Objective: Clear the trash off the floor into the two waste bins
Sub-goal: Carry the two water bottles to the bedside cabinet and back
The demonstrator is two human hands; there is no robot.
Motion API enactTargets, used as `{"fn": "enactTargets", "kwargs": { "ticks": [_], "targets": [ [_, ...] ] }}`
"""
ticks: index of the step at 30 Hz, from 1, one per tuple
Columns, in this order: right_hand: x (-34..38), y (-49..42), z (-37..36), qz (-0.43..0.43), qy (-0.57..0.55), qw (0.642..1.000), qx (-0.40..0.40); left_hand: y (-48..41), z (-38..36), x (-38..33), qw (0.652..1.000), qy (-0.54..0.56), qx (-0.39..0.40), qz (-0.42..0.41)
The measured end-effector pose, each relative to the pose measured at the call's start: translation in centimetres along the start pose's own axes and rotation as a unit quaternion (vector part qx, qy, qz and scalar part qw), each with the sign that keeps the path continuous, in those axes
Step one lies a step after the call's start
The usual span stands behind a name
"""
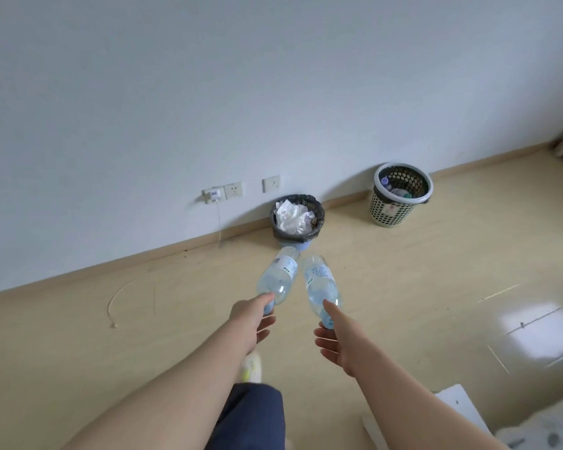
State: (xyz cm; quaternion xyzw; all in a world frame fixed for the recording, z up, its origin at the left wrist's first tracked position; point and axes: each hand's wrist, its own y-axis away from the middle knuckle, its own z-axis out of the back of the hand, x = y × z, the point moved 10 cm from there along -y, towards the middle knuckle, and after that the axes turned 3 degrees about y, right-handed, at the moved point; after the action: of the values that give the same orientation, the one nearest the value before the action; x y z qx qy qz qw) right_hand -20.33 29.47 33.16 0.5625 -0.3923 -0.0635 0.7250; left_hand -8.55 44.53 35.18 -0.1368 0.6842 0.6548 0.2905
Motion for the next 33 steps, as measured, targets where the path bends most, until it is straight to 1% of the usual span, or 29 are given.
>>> {"fn": "enactTargets", "kwargs": {
  "ticks": [3, 7, 12, 15, 18, 24, 27, 30, 33],
  "targets": [
    [6.0, -3.8, 0.9, 0.006, -0.02, 1.0, -0.018, -4.6, -4.3, -5.7, 1.0, -0.023, 0.015, -0.008],
    [15.0, -9.7, 3.1, 0.019, -0.056, 0.997, -0.045, -11.4, -12.4, -13.8, 0.996, -0.067, 0.054, -0.01],
    [23.2, -14.2, 6.8, 0.014, -0.086, 0.994, -0.067, -15.3, -22.5, -21.1, 0.988, -0.129, 0.086, -0.011],
    [26.7, -16.7, 9.7, 0.016, -0.114, 0.99, -0.08, -17.1, -27.9, -23.6, 0.983, -0.15, 0.102, -0.005],
    [30.2, -20.6, 13.8, -0.003, -0.13, 0.988, -0.089, -19.9, -34.4, -25.4, 0.981, -0.165, 0.104, 0.013],
    [38.8, -27.1, 24.0, -0.003, -0.099, 0.991, -0.09, -23.1, -47.7, -28.2, 0.981, -0.168, 0.093, 0.018],
    [42.7, -29.5, 28.8, -0.007, -0.088, 0.991, -0.102, -23.8, -53.8, -29.8, 0.976, -0.191, 0.106, 0.009],
    [45.6, -32.1, 32.0, -0.026, -0.088, 0.99, -0.103, -25.3, -58.7, -31.3, 0.971, -0.207, 0.12, 0.011],
    [47.7, -34.3, 34.3, -0.05, -0.078, 0.989, -0.113, -27.3, -61.7, -32.9, 0.971, -0.209, 0.11, 0.028]
  ]
}}
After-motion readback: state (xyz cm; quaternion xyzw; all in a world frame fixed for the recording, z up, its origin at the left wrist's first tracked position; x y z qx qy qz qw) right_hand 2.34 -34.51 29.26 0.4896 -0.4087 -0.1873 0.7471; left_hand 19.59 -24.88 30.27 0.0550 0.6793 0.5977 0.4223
